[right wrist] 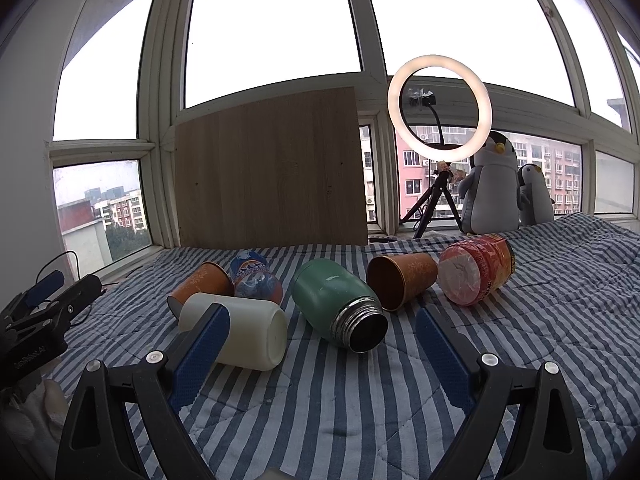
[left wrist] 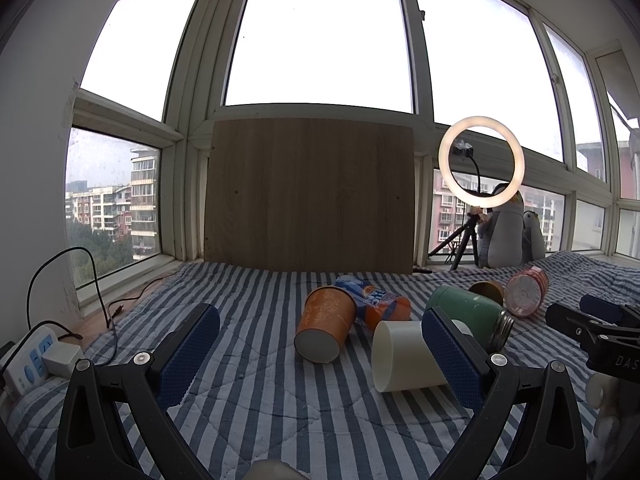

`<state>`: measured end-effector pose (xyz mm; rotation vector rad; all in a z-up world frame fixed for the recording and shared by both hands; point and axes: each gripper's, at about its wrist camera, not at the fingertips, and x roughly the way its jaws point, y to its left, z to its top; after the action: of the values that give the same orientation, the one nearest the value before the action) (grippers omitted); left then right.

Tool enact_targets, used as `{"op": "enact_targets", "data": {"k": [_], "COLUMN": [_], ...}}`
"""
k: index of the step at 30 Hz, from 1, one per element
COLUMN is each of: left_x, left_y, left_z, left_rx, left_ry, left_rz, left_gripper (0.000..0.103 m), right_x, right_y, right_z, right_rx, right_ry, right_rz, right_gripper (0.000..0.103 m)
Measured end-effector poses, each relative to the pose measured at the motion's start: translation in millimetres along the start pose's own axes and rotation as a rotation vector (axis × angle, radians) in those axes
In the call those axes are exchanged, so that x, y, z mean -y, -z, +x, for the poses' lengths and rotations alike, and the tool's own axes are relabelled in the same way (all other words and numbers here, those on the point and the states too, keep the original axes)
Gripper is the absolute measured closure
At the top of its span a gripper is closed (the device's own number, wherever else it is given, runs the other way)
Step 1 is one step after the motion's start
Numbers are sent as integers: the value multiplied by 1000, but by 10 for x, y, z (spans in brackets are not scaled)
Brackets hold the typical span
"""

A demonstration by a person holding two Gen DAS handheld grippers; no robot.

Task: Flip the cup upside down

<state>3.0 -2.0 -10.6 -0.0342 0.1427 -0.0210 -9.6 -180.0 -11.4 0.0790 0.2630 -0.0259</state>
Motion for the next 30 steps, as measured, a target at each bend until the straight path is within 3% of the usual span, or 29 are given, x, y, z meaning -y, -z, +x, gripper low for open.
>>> {"op": "enact_targets", "data": {"k": [5,9,14,18,24,30], "left_x": [-83,-268,-476,-725,-1023,-949], "left_y": [-18,-93,-185,-157,-81,-83], "left_z": [3,22,47,133,334,306], "left_rx": [-14,-55,-88,-107,-178,-156], "left_ry": [13,47,41,7,43,56], "left_rz": [-38,-78,-13,0,-114,-89], "left_gripper": [0,0,0,0,0,0], "right_x": [5,-38,-263,-421,-643,-775], "right_y": [-83,-269,-549,-758,-939,-925], "right_z": [97,287,543,898,1644,2276], "right_rx": [-43,-126,-205,-299,-463,-590], "right_ry": [-1,-56,-96,-127,-130,-110], "right_rz": [16,30,-29,-50,-71,-112], "right_gripper": [11,11,11,11,11,11]}}
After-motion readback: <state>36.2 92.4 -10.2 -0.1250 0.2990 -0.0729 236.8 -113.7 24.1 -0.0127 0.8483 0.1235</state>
